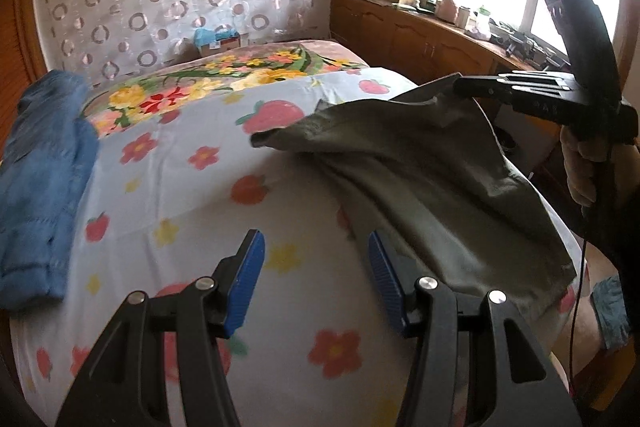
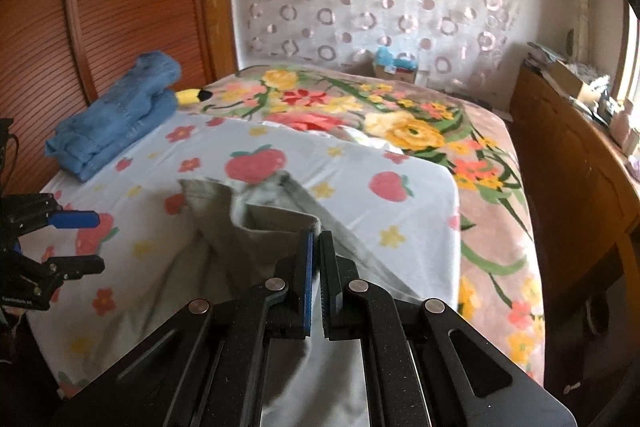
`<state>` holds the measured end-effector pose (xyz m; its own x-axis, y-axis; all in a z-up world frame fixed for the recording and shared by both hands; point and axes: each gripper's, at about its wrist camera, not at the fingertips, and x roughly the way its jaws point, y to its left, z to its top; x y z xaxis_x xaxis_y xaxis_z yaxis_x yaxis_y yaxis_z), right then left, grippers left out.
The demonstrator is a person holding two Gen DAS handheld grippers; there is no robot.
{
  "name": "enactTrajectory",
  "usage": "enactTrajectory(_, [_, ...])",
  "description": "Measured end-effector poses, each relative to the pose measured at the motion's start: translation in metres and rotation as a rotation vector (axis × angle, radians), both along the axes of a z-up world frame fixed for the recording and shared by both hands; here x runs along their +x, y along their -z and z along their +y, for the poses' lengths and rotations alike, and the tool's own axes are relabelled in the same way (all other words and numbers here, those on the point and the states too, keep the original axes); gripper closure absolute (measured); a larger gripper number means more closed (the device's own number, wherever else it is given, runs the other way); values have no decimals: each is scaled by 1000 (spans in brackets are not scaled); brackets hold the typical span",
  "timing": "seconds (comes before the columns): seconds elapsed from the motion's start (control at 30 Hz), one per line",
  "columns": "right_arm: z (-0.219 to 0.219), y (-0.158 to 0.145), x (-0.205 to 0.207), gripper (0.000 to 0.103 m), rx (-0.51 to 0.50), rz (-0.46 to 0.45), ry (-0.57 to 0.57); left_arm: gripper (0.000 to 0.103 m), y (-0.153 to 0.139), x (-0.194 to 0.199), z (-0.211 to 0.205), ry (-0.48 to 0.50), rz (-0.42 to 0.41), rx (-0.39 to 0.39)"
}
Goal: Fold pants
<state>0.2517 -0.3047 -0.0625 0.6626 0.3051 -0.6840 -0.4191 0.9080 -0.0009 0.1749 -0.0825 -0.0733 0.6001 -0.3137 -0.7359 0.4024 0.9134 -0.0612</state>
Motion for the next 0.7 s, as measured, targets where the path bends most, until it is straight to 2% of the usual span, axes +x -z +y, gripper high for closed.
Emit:
enactTrajectory(0.13, [-29, 6, 4, 102, 4, -7, 84, 50, 5, 20, -17, 26, 18, 19])
enactTrajectory(0.23, [-44, 13, 7, 102, 14, 23, 106, 50, 8, 33, -26, 39, 32, 26])
enactTrajectory(0.57, [-62, 32, 19, 102, -33, 75, 167, 50, 18, 58, -43, 54, 57, 44])
enactTrajectory(0.6, [-63, 32, 20, 99, -34, 72, 172, 50, 19, 59, -43, 53, 62, 45])
enactTrajectory(0.67, [-67, 30, 21, 84, -13, 71, 182, 50, 22, 60, -43, 52, 68, 51])
enactTrajectory(0.7, [-69, 28, 21, 82, 3, 71, 182, 50, 24, 60, -44, 52, 71, 54])
